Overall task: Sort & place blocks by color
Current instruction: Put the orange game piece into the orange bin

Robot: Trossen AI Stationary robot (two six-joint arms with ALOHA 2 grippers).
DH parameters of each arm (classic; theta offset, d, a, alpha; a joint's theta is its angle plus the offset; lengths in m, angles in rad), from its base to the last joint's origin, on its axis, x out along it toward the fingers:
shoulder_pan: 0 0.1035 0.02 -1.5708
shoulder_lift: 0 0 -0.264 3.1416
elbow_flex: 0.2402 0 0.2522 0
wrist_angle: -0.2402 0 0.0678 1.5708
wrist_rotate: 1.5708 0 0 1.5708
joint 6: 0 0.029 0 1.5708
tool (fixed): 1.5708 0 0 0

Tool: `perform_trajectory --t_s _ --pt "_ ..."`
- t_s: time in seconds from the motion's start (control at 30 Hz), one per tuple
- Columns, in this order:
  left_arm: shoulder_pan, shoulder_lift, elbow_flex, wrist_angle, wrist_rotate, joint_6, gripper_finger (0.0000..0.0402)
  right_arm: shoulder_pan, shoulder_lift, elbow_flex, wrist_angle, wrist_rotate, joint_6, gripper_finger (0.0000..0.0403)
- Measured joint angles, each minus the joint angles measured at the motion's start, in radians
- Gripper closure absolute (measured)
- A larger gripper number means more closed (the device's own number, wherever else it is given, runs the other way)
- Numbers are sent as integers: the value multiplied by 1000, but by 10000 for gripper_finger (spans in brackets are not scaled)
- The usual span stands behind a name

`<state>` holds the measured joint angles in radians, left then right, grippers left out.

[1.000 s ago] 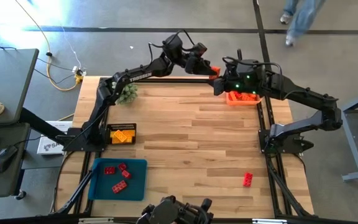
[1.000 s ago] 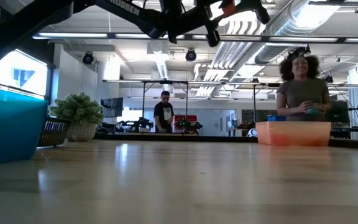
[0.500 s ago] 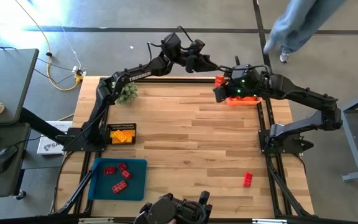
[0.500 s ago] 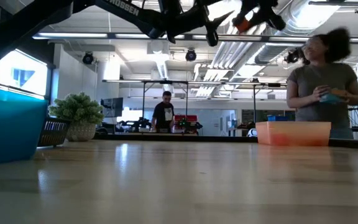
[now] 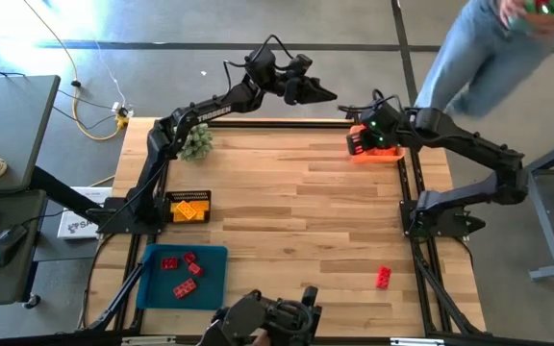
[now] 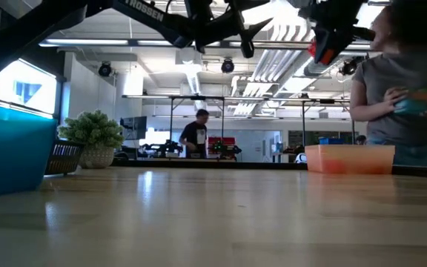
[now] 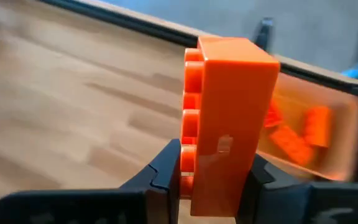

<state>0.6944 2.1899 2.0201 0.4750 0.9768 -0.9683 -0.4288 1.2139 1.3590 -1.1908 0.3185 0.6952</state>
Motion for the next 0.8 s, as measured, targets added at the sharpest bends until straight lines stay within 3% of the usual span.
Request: perform_trajectory --t_s 0.27,0.53,0.8 --pt "0 0 0 -3 65 -112 218 -141 54 0 -54 41 -69 324" --pt "-26 0 0 -3 172 -161 218 -260 203 0 -59 52 -152 325" --pt "-43 0 0 -6 277 -201 218 -357 371 0 -95 -32 -293 325"
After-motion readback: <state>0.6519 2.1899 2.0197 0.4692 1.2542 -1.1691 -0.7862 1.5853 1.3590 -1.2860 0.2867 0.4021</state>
